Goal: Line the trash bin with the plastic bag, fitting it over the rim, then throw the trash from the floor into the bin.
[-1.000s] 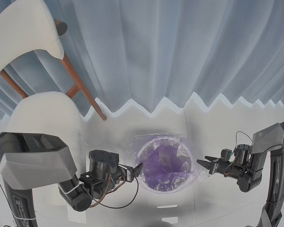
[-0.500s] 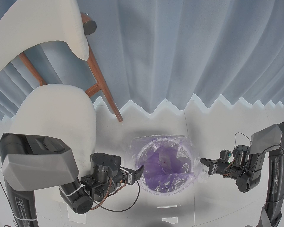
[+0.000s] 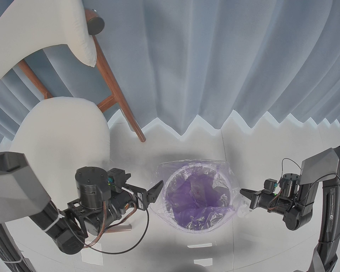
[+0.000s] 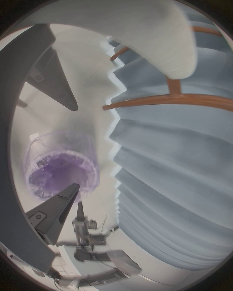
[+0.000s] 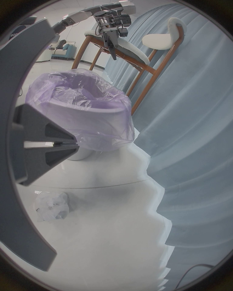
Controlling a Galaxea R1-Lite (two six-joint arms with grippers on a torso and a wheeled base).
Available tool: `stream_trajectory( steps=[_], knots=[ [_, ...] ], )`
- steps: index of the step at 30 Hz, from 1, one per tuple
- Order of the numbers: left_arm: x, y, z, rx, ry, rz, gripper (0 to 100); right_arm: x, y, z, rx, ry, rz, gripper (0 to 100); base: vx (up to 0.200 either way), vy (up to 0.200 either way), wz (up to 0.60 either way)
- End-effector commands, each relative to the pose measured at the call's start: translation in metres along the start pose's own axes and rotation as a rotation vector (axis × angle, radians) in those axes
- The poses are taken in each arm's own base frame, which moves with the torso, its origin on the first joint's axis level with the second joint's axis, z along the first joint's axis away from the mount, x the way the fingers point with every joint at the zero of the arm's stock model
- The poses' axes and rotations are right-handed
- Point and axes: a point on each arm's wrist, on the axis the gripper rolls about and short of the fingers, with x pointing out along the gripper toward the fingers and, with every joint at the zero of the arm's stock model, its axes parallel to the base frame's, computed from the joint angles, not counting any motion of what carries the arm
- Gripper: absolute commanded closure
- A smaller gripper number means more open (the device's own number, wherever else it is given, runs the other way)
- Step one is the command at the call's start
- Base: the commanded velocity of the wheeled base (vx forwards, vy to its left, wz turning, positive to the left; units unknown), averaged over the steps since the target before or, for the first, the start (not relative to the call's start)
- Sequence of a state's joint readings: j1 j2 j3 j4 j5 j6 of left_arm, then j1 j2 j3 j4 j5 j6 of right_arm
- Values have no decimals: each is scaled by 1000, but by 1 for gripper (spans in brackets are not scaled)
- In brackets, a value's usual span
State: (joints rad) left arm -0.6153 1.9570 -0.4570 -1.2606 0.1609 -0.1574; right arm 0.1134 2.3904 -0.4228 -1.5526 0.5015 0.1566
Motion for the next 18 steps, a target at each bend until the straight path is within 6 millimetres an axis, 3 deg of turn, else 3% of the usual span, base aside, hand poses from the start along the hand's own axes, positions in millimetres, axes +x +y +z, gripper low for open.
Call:
stream_trajectory(
  steps=[1, 6, 11, 15, 18],
  knots=[
    [-64, -6, 47, -22, -186, -89, 0, -7, 7, 19, -34, -66, 12, 100, 0, 0, 0],
    [-99, -9, 62, -63, -283, -141, 0, -27, 20, 35, -48, -104, 22, 100, 0, 0, 0],
    [-132, 1, 52, -104, -307, -150, 0, -67, 39, 46, -53, -138, 13, 100, 0, 0, 0],
    [-143, 6, 40, -141, -270, -149, 0, -91, 51, 40, -22, -119, 7, 100, 0, 0, 0],
    [-142, -1, 48, -257, -288, -202, 0, -102, 56, 28, -3, -71, -2, 100, 0, 0, 0]
  ],
)
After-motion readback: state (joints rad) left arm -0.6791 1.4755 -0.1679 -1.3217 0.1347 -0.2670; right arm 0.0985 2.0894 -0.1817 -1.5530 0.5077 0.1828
